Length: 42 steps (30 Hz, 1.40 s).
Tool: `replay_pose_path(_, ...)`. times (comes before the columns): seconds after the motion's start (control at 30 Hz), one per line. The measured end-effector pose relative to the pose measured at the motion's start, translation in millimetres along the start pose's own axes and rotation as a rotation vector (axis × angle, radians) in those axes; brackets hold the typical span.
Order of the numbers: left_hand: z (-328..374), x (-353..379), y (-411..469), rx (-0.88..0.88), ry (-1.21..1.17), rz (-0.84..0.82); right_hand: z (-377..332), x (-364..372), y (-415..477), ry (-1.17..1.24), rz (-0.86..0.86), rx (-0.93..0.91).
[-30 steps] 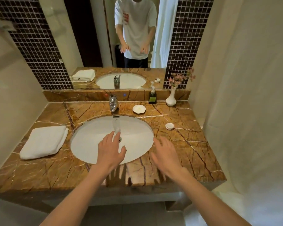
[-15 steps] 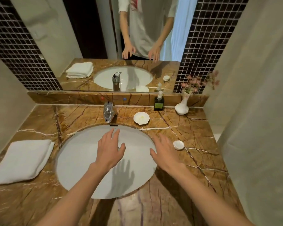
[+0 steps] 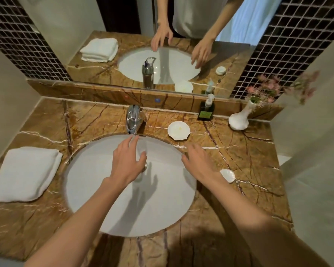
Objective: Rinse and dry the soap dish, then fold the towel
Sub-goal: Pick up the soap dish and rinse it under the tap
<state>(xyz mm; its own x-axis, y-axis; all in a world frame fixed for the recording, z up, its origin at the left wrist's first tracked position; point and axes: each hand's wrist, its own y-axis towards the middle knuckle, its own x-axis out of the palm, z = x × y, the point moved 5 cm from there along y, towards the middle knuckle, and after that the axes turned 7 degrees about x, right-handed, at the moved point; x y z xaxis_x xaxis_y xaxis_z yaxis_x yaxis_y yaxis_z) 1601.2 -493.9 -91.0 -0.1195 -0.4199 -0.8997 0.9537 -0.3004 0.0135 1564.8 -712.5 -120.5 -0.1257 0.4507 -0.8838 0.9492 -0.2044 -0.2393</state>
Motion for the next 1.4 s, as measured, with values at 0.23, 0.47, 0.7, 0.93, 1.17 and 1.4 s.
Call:
replay_pose_path(0.23,-13,13,15,0.001,-0.107,0.017,22,15,52,0.239,-0.020,0.194)
replay_pose_path(0.47,-21,13,21,0.015,-0.217,0.139,51,40,95,0.632,-0.014,0.521)
replay_pose_path(0.7,-34,22,9,-0.017,-0.196,0.089,53,41,118,0.771,-0.018,0.597)
replay_pose_path(0.93,-47,21,-2,-0.061,-0.186,0.064,52,45,122,0.761,-0.047,0.644)
replay_pose_path(1.17,-54,19,-9,-0.080,-0.188,0.087,46,45,122,0.743,-0.031,0.634)
replay_pose_path(1.4,-61,16,-18,-0.092,-0.174,0.085,36,43,109,0.677,-0.046,0.528)
